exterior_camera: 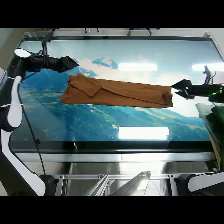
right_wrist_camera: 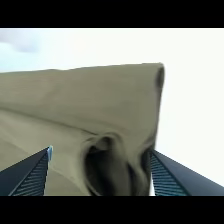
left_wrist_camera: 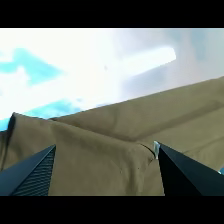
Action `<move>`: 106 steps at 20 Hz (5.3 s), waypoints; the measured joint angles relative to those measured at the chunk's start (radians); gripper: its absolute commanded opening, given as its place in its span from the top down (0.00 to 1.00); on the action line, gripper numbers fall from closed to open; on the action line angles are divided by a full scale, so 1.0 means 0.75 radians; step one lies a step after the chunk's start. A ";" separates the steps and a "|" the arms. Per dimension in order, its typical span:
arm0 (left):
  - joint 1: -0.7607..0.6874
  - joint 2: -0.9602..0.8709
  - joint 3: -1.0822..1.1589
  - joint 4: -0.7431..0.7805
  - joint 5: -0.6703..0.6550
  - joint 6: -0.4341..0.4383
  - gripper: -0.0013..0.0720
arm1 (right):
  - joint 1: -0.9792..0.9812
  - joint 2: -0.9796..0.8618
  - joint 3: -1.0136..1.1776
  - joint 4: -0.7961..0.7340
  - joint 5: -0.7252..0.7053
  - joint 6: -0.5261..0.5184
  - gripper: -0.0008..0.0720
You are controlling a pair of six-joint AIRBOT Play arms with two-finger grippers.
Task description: Fold the shirts.
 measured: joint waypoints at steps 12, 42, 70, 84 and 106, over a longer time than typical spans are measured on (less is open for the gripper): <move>-0.016 0.302 -0.172 0.001 -0.361 -0.217 0.98 | 0.138 -0.219 0.131 0.021 0.166 0.106 0.96; -0.049 0.463 -0.046 -0.604 -0.201 -0.225 0.98 | 1.103 -0.190 0.504 0.450 -0.258 0.091 0.41; 0.129 0.707 -0.667 -0.663 -0.397 0.063 0.98 | 0.786 -0.494 0.762 -0.271 0.300 0.855 0.04; 0.009 0.708 -0.667 -0.664 -0.452 0.064 0.98 | 0.628 -0.172 0.767 0.410 0.342 0.417 0.96; 0.003 0.708 -0.668 -0.649 -0.499 0.065 0.98 | -0.759 0.319 0.767 0.095 0.292 0.763 0.96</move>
